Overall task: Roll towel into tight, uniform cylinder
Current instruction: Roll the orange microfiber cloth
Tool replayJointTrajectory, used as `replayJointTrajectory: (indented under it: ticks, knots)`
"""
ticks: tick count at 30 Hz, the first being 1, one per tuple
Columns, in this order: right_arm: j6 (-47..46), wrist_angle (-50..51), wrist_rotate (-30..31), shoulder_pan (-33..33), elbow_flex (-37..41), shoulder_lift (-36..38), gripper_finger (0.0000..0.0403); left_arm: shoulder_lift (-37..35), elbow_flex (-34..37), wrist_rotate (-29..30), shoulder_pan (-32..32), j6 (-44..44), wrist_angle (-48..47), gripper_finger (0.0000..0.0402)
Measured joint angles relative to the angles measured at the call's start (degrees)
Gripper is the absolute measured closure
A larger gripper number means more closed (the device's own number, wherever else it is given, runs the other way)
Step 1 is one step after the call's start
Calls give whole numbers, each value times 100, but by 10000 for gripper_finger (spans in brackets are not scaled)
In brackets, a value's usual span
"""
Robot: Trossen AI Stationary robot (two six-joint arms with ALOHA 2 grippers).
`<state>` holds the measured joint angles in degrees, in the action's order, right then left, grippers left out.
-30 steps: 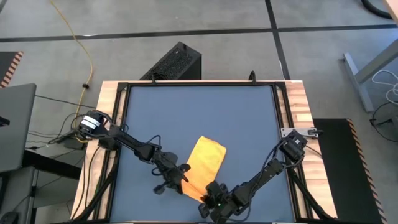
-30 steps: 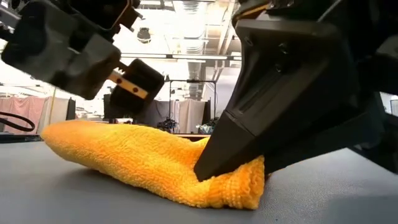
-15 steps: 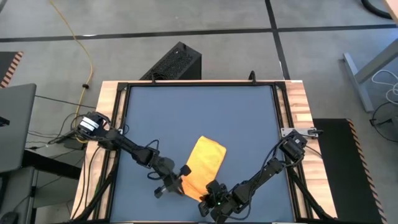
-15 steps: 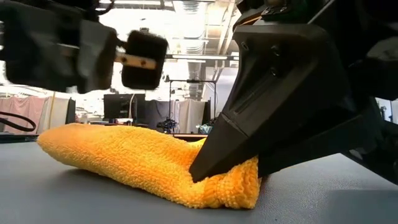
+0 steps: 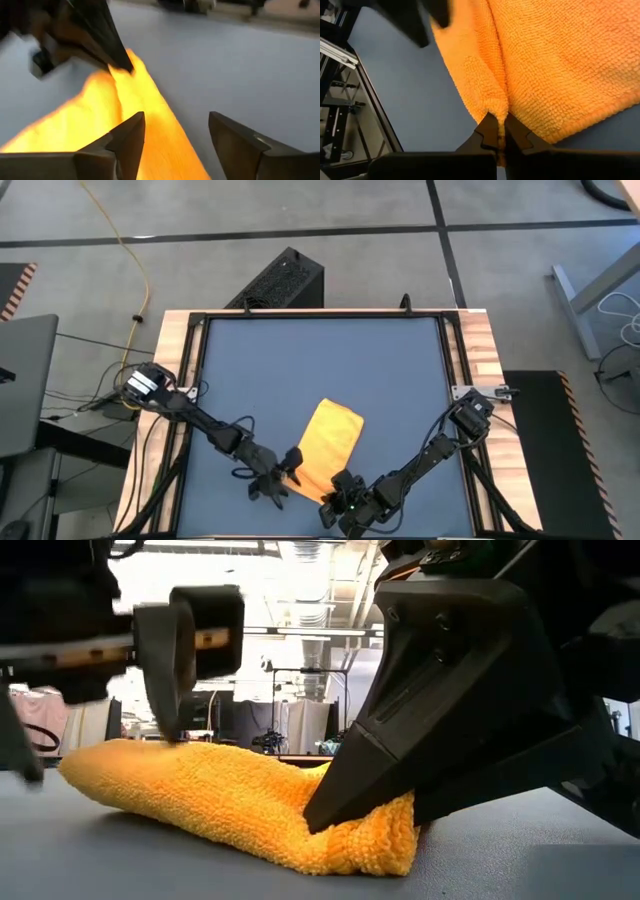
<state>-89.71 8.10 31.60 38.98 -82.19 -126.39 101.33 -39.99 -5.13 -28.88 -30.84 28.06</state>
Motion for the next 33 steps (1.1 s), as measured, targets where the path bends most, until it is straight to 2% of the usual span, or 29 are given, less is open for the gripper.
replayJointTrajectory:
  ticks: [6, 10, 14, 20, 25, 28, 33]
  knots:
    - [-4, -2, 1, 0, 2, -4, 377, 9, 0, 400, 75, 130, -292, 190]
    - [-32, -4, 0, 0, 2, -7, 377, 5, -4, 270, 196, 333, -475, 216]
    - [-92, -3, 1, -2, 2, -9, 377, 3, -4, 108, 254, 520, -594, 274]
    - [-166, 56, -1, -9, 2, -9, 375, 1, -4, 40, 254, 698, -652, 387]
    - [-258, 69, -38, -9, 2, -9, 365, 1, -7, -5, 262, 985, -694, 399]
    - [-611, 53, -62, -44, 0, -9, 351, 1, -7, -26, 262, 1170, -726, 400]
    - [-922, 321, -570, -192, -1, 112, 319, -1, -7, -55, 264, 1442, -844, 401]
